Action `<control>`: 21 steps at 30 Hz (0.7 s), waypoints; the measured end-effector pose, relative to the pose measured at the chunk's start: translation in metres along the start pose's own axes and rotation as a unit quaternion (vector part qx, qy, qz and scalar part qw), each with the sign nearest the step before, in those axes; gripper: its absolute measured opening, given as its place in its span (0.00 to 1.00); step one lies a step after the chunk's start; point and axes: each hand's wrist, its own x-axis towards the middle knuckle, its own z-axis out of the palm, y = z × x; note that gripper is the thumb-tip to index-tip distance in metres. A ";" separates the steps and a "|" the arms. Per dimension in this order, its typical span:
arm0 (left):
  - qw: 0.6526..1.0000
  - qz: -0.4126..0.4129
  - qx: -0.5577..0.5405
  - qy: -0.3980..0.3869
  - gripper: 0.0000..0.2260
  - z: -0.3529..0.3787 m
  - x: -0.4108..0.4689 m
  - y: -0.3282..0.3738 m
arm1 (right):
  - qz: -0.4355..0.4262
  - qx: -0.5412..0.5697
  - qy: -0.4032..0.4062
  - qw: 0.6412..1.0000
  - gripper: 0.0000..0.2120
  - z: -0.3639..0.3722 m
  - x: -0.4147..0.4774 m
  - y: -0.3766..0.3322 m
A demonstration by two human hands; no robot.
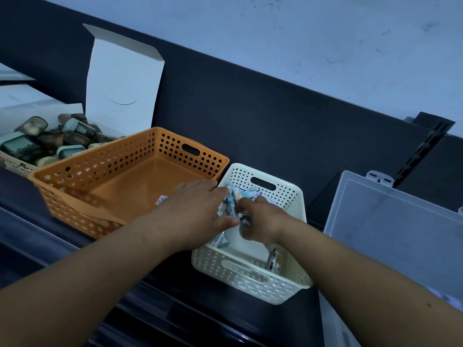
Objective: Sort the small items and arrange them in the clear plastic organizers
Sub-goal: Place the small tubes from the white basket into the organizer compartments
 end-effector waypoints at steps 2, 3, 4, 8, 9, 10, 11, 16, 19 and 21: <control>1.000 -0.005 0.000 0.000 0.33 0.001 0.000 0.000 | 0.012 -0.008 0.007 1.000 0.21 0.002 0.001 -0.001; 1.000 -0.006 0.001 0.001 0.33 0.001 -0.001 0.000 | 0.015 -0.019 0.014 1.000 0.20 0.003 0.002 -0.002; 1.000 -0.006 0.003 0.003 0.33 0.000 -0.001 0.000 | 0.018 -0.031 0.019 0.999 0.19 0.005 0.004 -0.002; 1.000 -0.010 0.012 0.010 0.32 -0.001 -0.002 0.002 | 0.015 -0.008 0.027 0.999 0.17 0.004 0.007 0.001; 1.000 -0.012 0.015 0.013 0.32 -0.002 -0.003 0.003 | 0.011 0.002 0.025 1.000 0.16 0.002 0.007 0.002; 1.000 -0.013 0.017 0.016 0.31 -0.003 -0.003 0.004 | 0.006 0.003 0.023 1.000 0.15 0.001 0.006 0.003; 1.000 -0.014 0.019 0.020 0.31 -0.004 -0.004 0.005 | 0.000 -0.004 0.020 1.000 0.14 -0.001 0.006 0.002; 0.998 -0.010 0.011 0.066 0.27 -0.009 -0.006 0.012 | -0.017 0.071 0.016 0.997 0.10 -0.015 0.000 0.005; 0.994 0.002 -0.023 0.104 0.26 -0.009 -0.006 0.019 | -0.006 0.340 0.006 0.940 0.06 -0.031 -0.017 0.012; 0.989 0.020 -0.067 0.131 0.23 -0.009 -0.003 0.030 | -0.015 0.476 -0.010 0.879 0.08 -0.042 -0.035 0.016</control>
